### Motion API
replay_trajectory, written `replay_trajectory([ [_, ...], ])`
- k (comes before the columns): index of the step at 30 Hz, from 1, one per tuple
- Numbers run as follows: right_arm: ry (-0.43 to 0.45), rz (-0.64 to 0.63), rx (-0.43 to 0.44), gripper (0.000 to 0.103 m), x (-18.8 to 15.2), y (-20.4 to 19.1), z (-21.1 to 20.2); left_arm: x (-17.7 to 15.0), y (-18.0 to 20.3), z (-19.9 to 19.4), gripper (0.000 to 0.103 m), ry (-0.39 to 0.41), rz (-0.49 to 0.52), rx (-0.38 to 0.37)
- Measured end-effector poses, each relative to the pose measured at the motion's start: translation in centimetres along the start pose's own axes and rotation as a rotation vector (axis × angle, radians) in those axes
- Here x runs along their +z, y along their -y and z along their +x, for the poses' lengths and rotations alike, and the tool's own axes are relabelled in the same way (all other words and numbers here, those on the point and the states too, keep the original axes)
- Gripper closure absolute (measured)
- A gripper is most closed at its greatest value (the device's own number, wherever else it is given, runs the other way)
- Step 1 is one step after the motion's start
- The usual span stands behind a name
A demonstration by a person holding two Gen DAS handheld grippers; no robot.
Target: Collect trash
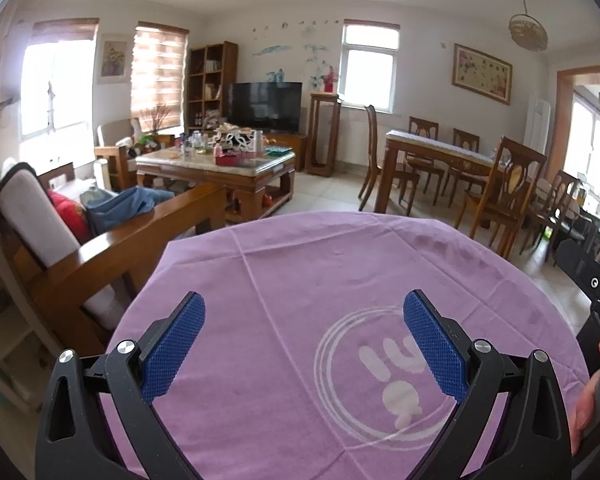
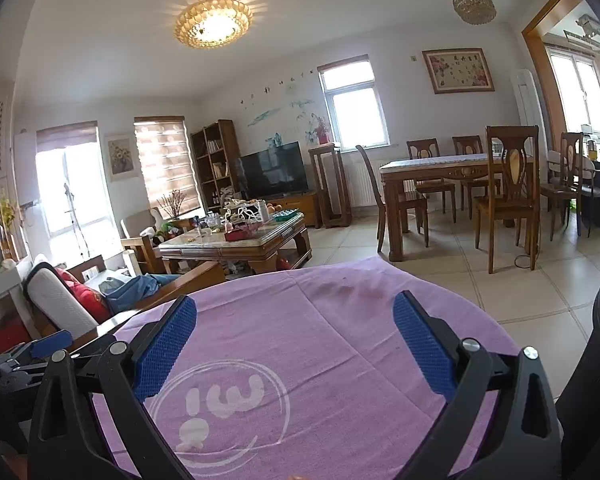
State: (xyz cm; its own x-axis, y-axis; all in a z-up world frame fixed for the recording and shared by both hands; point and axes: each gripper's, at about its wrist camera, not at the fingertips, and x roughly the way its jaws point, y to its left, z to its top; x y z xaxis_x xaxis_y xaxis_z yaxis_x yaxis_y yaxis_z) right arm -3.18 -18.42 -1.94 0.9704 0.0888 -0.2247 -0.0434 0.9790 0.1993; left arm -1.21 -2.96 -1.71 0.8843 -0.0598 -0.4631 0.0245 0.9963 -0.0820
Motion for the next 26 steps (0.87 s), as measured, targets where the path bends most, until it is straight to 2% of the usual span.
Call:
replay_trajectory([
  [18,0.001,0.003,0.000,0.005,-0.02,0.07,0.06,-0.62,0.72,-0.72,0.005,0.024,0.030,0.020],
  [26,0.001,0.001,0.001,0.005,-0.16,0.19,0.07,-0.56,0.30,-0.59,0.005,0.013,0.013,0.016],
])
